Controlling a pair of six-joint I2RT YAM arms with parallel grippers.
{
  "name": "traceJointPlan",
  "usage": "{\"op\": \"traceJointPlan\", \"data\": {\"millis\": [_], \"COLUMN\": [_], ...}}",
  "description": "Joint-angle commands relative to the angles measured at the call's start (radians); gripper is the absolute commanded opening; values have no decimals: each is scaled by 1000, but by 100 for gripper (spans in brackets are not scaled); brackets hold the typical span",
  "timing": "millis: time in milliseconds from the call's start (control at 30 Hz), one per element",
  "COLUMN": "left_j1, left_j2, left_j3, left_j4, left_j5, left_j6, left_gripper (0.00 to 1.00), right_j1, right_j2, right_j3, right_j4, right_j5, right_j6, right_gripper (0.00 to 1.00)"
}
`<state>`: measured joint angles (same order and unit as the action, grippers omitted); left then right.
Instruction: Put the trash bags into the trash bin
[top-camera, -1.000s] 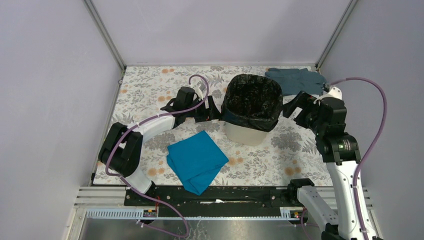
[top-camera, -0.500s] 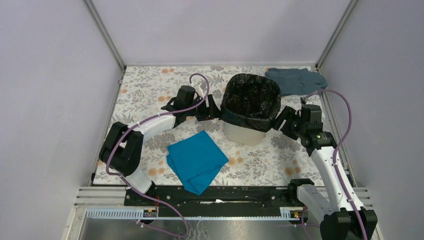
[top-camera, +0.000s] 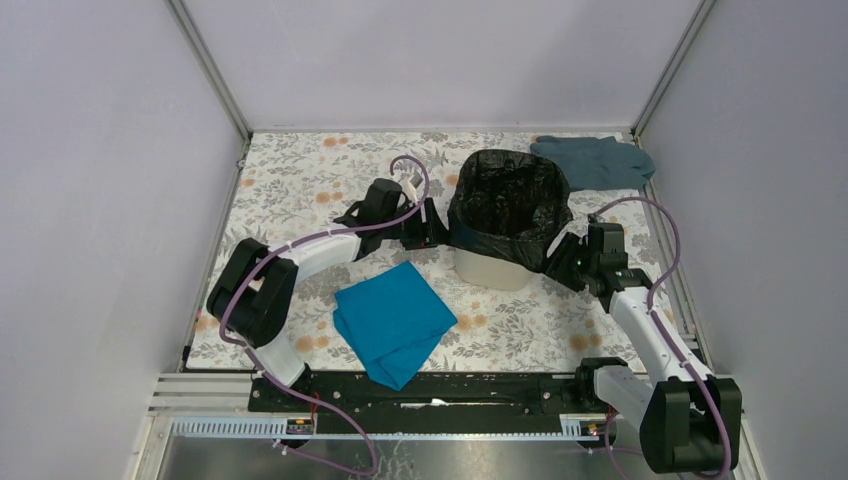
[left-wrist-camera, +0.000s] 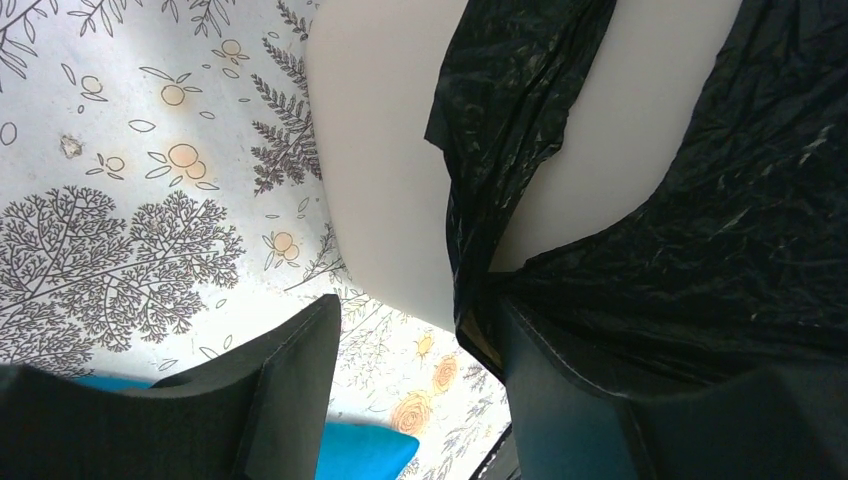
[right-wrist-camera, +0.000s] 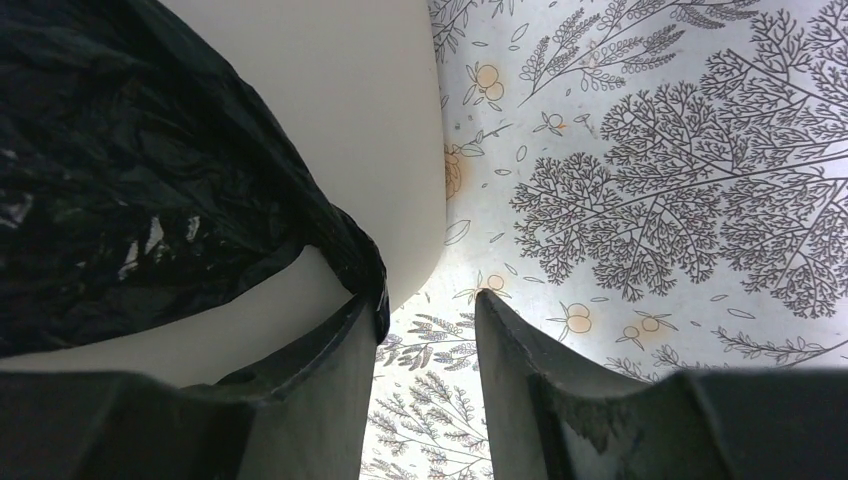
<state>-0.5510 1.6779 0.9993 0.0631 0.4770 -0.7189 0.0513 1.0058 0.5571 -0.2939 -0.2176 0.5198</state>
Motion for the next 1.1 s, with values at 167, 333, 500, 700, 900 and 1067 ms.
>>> {"op": "traceJointPlan", "data": {"millis": [167,333,500,700,900,1067], "left_j1": [-15,32,73,117,123,107], "left_j2": [-50,-135,-246,-309,-185,-68], "left_j3": [14,-13,-35,17,118,141], "left_j4": [-14,-80,-159,-195,-75,49], "left_j5": [-10,-18,-29,-46,53,64], "left_j6": [43,78,122,133,33,-39], "left_gripper": [66,74,80,84,85,84], "right_j1": [4,2,4,3,243,398], "right_j2": [-66,-108,-115,-31,227,374], "right_j3": [204,406,592,833,1080,1073], "right_j4": [-261,-446,-527,-481,-517,-586], "right_j5": [223,374,435,82,-32,225], "right_j6": [-67,-101,-183,-279,-240,-267], "right_gripper": [64,80,85,90,88,89]}}
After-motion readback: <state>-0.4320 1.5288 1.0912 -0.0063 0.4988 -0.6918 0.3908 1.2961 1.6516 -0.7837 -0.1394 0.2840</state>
